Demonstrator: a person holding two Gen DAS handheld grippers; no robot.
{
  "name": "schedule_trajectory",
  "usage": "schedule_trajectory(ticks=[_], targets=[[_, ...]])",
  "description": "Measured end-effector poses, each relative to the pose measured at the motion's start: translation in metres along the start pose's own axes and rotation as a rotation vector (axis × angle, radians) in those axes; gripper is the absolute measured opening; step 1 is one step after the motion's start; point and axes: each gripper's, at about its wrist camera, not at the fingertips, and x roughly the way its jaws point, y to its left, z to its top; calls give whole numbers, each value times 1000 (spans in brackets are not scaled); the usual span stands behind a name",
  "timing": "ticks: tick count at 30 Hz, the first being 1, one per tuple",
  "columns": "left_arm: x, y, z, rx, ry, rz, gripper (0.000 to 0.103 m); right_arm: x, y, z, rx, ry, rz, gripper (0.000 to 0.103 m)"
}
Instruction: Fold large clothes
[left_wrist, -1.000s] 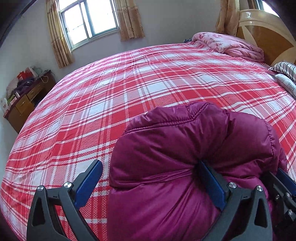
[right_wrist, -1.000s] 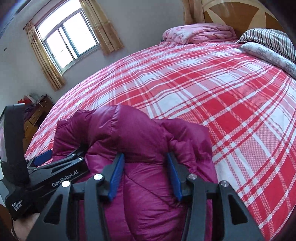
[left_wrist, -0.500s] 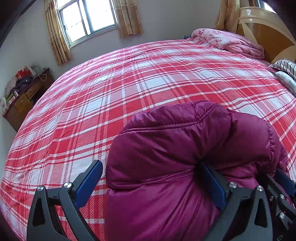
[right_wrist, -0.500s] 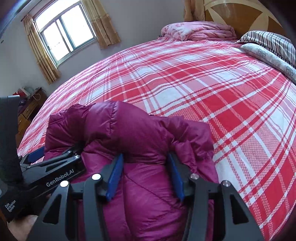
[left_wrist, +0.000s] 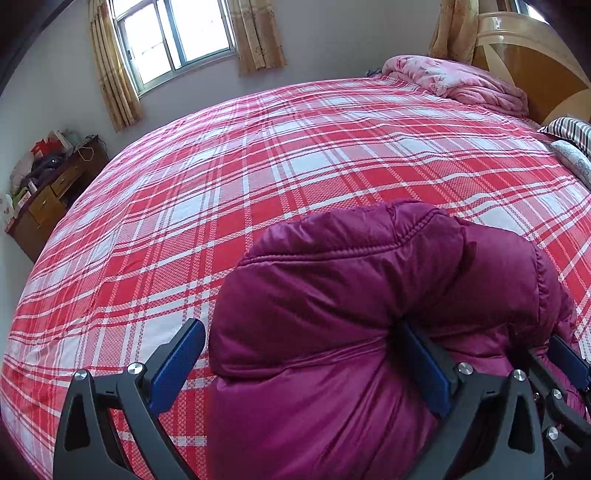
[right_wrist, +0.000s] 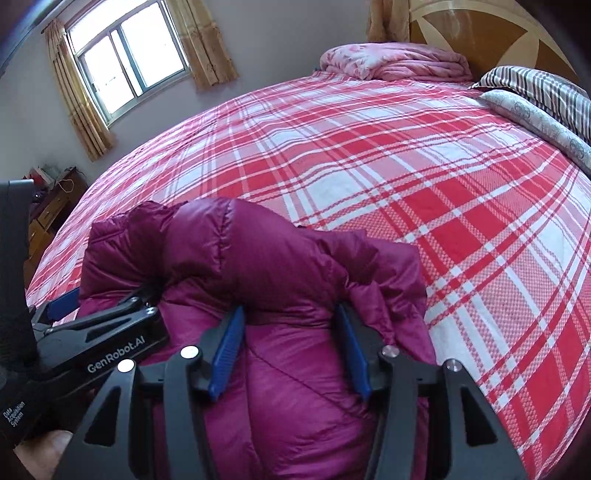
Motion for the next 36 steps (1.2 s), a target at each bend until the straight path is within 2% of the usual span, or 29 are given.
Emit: schedule_trajectory(ticks=[14, 16, 19, 20, 21, 23, 25, 28, 30, 32, 34, 36], targets=[[1, -1, 0, 8, -3, 11, 102, 0, -1, 0, -1, 1, -2, 55], [-2, 3, 1, 6, 3, -19, 102, -1, -4, 2, 8, 6, 28, 56], [-19, 26, -2, -24, 5, -125, 102, -22, -10, 0, 4, 0, 104, 67], [-29, 35, -5, -42, -10, -147, 102, -34, -14, -2, 9, -22, 118, 77], [-39, 45, -9, -57, -32, -168, 102, -48, -19, -5, 26, -55, 128, 91], [-56, 67, -21, -78, -62, -211, 102, -72, -32, -13, 53, -118, 134, 100], [-66, 86, -36, -110, -76, -252, 102, -82, -44, -21, 68, -124, 137, 100], [-60, 98, -56, -155, -23, -353, 102, -72, -58, -28, 129, -51, 187, 99], [-52, 96, -67, -179, 7, -409, 102, -63, -60, -32, 141, -9, 218, 87], [-50, 93, -73, -199, -3, -435, 102, -57, -60, -36, 152, 5, 244, 85], [-47, 88, -74, -207, 4, -469, 102, -50, -60, -39, 170, 26, 280, 79], [-47, 83, -73, -197, 13, -488, 102, -45, -60, -42, 189, 55, 332, 63]])
